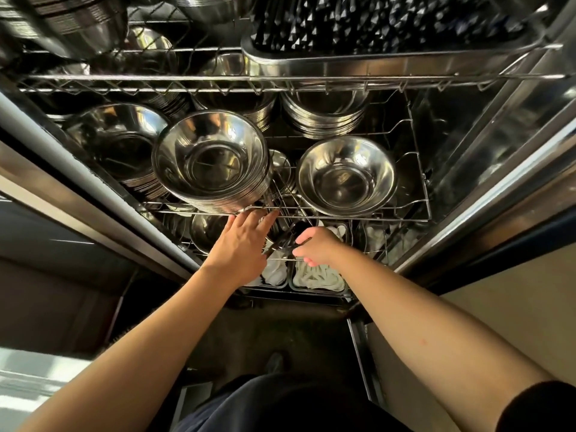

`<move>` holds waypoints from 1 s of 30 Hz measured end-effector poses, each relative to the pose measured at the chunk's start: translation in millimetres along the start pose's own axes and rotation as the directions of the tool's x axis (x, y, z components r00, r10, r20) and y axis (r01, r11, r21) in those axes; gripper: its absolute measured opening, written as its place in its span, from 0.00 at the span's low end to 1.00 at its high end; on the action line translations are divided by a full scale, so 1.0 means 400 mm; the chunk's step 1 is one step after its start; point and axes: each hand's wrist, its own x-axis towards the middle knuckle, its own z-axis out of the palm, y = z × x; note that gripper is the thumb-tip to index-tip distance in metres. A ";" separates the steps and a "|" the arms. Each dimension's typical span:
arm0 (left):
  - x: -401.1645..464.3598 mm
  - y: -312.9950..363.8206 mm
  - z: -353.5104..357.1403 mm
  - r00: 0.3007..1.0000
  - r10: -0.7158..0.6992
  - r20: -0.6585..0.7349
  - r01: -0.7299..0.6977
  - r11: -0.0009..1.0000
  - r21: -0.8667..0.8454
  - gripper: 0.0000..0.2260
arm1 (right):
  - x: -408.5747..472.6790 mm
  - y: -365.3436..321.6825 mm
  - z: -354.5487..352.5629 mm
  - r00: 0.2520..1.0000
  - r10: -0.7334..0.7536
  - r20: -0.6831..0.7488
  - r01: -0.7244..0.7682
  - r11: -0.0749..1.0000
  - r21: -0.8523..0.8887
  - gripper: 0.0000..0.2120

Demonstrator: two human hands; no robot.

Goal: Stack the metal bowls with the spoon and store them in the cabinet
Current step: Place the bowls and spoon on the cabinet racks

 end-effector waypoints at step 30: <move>0.178 0.133 -0.139 0.995 0.063 -0.072 -0.076 0.978 -0.197 0.45 | -0.290 -0.055 -0.293 0.820 -0.446 -0.358 0.166 0.785 -0.597 0.51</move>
